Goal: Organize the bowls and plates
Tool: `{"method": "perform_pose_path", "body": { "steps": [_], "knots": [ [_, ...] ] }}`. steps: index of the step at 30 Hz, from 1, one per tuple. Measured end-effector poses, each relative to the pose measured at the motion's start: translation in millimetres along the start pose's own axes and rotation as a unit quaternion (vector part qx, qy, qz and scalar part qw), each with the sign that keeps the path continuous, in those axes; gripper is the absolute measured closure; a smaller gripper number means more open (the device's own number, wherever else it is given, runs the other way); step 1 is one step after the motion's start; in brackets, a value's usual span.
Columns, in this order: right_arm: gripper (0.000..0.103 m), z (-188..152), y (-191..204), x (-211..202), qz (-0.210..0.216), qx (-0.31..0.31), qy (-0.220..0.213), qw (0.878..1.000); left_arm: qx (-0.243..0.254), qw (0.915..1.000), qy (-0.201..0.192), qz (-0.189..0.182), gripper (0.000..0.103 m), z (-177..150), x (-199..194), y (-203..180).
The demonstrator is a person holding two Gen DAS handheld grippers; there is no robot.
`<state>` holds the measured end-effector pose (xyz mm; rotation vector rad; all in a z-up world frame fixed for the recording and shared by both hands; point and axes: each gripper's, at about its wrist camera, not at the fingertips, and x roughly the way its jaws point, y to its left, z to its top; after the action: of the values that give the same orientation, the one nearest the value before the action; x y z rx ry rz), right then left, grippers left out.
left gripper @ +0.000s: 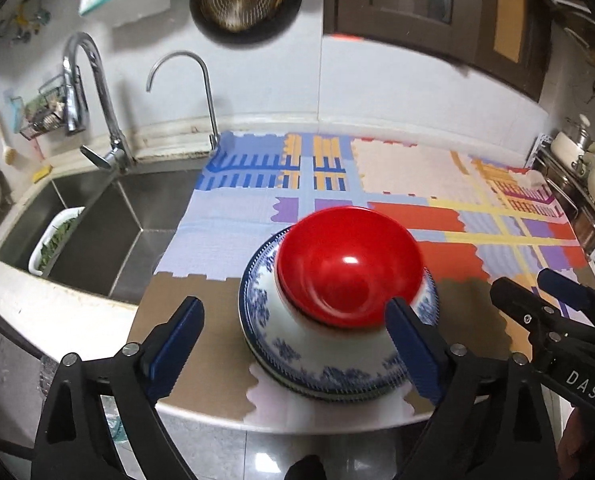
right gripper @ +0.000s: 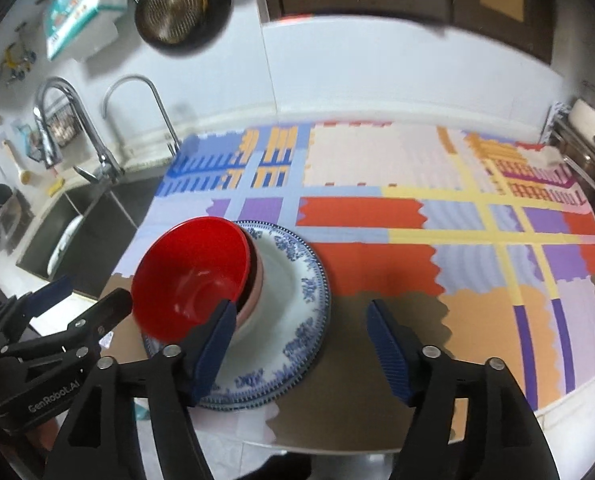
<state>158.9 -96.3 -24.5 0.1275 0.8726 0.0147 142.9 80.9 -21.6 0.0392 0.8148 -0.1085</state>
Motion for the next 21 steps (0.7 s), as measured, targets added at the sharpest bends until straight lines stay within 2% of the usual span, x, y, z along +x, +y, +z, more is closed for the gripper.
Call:
{"method": "perform_pose_path", "body": {
  "steps": [10, 15, 21],
  "knots": [
    [0.019, -57, -13, -74, -0.005, -0.014, -0.094, 0.995, 0.010, 0.9953, -0.090, 0.034, 0.001, -46, -83, -16],
    [0.016, -83, -16, -113, -0.023, -0.019, -0.129, 0.991, 0.018, 0.9929, -0.112, 0.035, 0.000, -64, -118, -27],
    [0.015, -109, -25, -153, -0.030, -0.014, -0.149, 0.988, 0.017, 0.9922, -0.118, 0.035, 0.000, -84, -146, -38]
  ]
}}
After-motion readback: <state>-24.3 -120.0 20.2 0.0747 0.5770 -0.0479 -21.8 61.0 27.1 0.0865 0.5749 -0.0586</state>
